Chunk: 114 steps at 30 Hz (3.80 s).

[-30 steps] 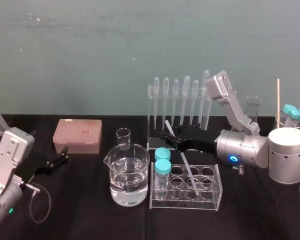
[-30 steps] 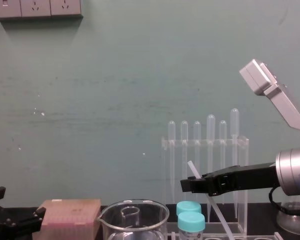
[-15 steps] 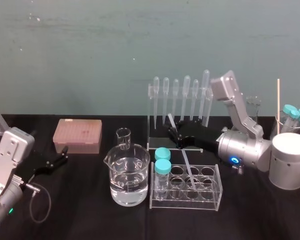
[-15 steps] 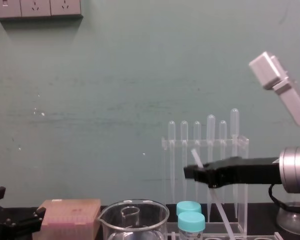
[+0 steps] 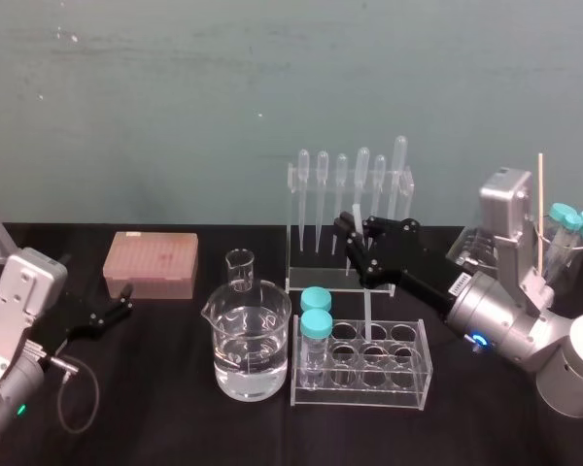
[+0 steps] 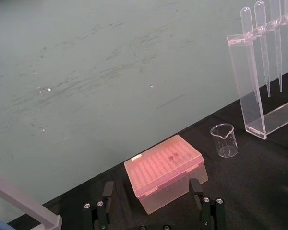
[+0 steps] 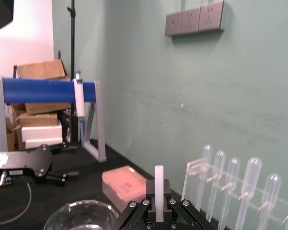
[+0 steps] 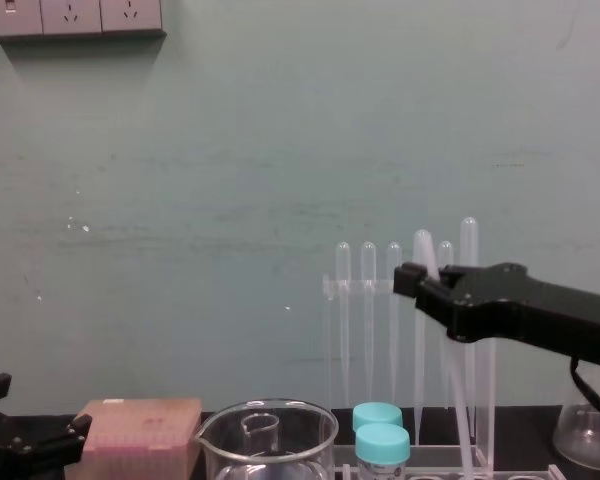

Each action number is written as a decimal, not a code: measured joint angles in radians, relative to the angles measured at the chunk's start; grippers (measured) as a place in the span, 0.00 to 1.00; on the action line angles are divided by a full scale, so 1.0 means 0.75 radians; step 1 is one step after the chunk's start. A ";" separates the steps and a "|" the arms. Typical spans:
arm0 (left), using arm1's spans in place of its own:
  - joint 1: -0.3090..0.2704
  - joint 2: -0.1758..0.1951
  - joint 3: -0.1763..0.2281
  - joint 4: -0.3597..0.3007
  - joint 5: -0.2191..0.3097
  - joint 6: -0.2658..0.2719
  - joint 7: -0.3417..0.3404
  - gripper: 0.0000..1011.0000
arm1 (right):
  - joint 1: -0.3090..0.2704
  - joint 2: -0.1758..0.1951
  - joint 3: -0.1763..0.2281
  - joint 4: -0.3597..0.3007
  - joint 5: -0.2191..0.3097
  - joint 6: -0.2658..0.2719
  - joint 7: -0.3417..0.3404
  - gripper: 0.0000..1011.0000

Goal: Pick up the stirring rod with one hand, then place it down.

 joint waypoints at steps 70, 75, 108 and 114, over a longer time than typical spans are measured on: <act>0.000 0.000 0.000 0.000 0.000 0.000 0.000 0.99 | -0.003 0.089 0.183 -0.279 0.168 0.155 -0.005 0.06; 0.000 0.000 0.000 0.000 0.000 0.000 0.000 0.99 | -0.004 0.090 0.182 -0.278 0.169 0.154 -0.004 0.06; 0.000 0.000 0.000 0.000 0.000 0.000 0.000 0.99 | -0.012 0.099 0.176 -0.284 0.178 0.151 0.005 0.06; 0.000 0.000 0.000 0.000 0.000 0.000 0.000 0.99 | -0.011 0.100 0.174 -0.285 0.178 0.154 0.005 0.06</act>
